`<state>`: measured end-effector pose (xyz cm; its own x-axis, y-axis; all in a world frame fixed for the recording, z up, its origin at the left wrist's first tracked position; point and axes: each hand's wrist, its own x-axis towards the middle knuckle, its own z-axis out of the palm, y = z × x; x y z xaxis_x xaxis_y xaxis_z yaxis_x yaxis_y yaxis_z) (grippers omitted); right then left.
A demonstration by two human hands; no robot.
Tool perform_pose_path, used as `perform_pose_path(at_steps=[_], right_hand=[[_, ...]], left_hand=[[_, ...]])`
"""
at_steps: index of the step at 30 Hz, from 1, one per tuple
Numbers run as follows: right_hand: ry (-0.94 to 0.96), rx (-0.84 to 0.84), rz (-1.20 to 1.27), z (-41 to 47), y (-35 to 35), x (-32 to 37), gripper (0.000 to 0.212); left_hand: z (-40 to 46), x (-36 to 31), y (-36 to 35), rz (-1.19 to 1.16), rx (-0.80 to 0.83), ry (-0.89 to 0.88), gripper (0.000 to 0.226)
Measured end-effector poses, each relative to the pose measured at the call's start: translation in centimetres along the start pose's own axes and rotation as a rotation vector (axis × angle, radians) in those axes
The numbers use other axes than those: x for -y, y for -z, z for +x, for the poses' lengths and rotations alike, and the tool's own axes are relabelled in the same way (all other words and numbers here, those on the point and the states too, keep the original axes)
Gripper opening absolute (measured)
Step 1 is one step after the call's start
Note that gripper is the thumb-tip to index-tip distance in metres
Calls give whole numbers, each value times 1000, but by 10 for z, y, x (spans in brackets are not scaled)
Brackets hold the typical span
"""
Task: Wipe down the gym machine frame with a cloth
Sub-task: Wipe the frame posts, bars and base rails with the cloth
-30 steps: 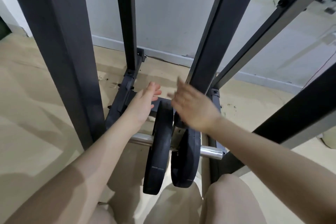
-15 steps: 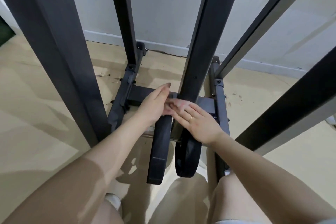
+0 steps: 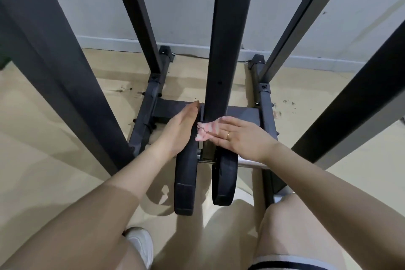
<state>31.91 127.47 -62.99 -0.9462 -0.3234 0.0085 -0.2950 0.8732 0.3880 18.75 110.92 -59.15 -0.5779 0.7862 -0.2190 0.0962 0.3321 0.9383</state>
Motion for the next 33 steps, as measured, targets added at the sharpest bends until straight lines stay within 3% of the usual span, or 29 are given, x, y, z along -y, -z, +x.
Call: perform_pose_path(at_steps=[5,10,13,16,22,25,28,31,33], right_hand=[[-278,-138,159,6,-7,47,51],[-779,-166,451,30,12,121,65],[-943,-102,599,42,16,137,63],[-986,3,600,56,14,132,69],[-628,226,295,27,3,127,62],[-654,-54,482,18,7,117,65],[-771,-337,818,-7,20,101,70],[-1165,-422,1066,-43,19,82,54],[-1456,-400,1088,-59,8,70,38]], left_hand=[[6,-1,1,63,35,-13,47],[0,8,11,201,47,-19,49],[-15,16,16,247,42,-31,61],[-36,23,19,374,56,-22,52],[-57,32,19,501,74,-16,50],[-56,30,19,526,83,-64,58],[-55,25,12,642,95,-189,56],[-51,21,-3,888,98,-395,62],[-49,21,-14,1081,120,-496,65]])
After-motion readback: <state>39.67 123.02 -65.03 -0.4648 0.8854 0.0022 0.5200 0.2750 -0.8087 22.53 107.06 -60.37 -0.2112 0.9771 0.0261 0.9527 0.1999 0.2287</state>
